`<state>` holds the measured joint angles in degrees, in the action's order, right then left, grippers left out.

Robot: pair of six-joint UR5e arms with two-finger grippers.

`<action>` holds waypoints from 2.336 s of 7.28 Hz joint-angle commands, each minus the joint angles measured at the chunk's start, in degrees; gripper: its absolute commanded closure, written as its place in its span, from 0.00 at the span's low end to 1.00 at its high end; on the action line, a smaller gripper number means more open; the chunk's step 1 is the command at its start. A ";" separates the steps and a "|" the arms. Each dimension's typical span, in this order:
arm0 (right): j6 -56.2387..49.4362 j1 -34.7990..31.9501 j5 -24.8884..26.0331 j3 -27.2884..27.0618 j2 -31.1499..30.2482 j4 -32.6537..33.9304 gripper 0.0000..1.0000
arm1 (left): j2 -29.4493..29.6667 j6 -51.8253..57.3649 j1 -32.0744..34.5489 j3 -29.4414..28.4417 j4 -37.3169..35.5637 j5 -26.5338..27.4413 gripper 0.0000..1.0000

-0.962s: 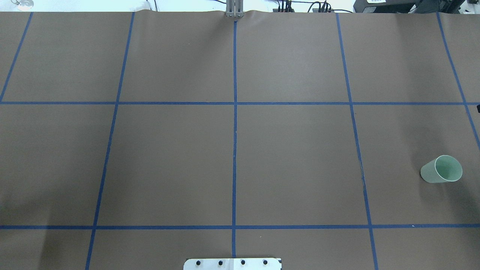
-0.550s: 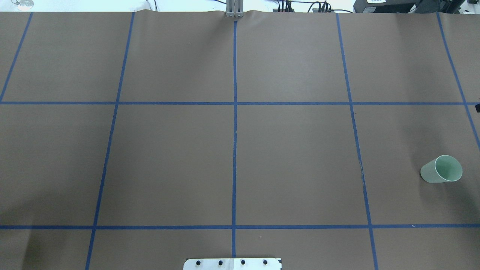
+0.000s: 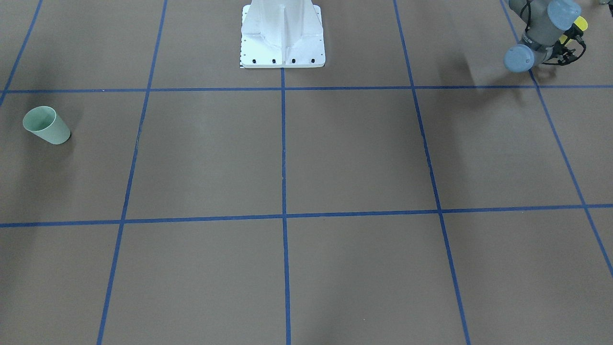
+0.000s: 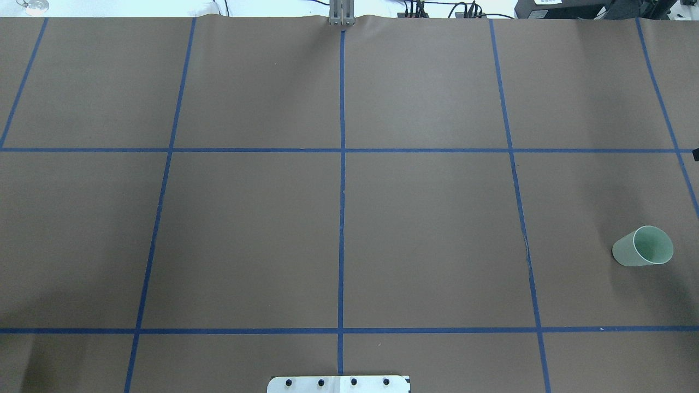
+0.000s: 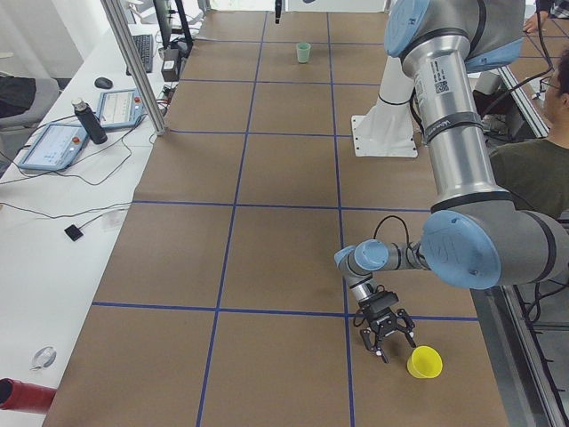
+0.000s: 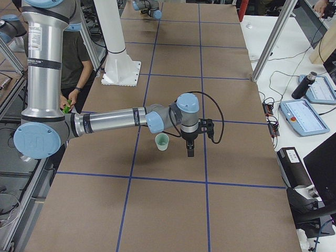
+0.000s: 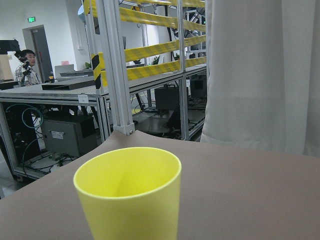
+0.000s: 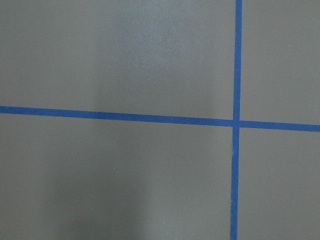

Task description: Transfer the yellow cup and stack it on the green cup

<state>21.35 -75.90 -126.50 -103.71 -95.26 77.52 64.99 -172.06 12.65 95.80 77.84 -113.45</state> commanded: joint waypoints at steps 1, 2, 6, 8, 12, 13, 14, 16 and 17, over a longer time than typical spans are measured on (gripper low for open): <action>0.01 -0.04 0.46 -0.08 -0.01 0.00 0.00 | -0.91 -2.92 -3.06 0.00 2.13 -1.60 0.04; 0.01 -0.04 0.55 -0.17 -0.01 0.00 0.00 | -1.35 -3.19 -3.33 -0.09 2.57 -1.95 0.04; 0.01 -0.04 0.73 -0.79 -0.27 0.00 0.00 | -4.17 -8.19 -6.92 -0.26 8.72 -1.95 0.04; -0.08 -0.04 0.82 -1.05 -0.27 0.00 0.00 | -4.17 -10.40 -9.04 -0.26 9.96 -2.04 0.04; -0.08 -0.04 1.78 -2.63 -0.54 0.08 0.00 | -5.40 -11.10 -10.27 -2.72 13.82 -2.21 0.04; -0.08 -0.04 1.78 -2.81 -0.54 0.08 0.00 | -5.40 -11.11 -10.45 -2.72 14.00 -2.21 0.04; -0.08 -0.04 1.78 -2.90 -0.54 0.08 0.00 | -5.40 -12.24 -10.88 -2.81 14.61 -2.21 0.04; -0.08 -0.13 2.48 -3.33 -0.54 0.00 0.00 | -5.40 -14.78 -12.81 -2.90 15.84 -2.39 0.17; -0.08 -0.13 2.49 -3.42 -0.62 0.08 0.00 | -5.66 -15.84 -14.21 -2.99 15.93 -2.39 0.40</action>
<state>21.27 -76.01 -124.18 -106.97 -95.83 77.57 59.51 -186.43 -0.10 92.90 93.35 -115.80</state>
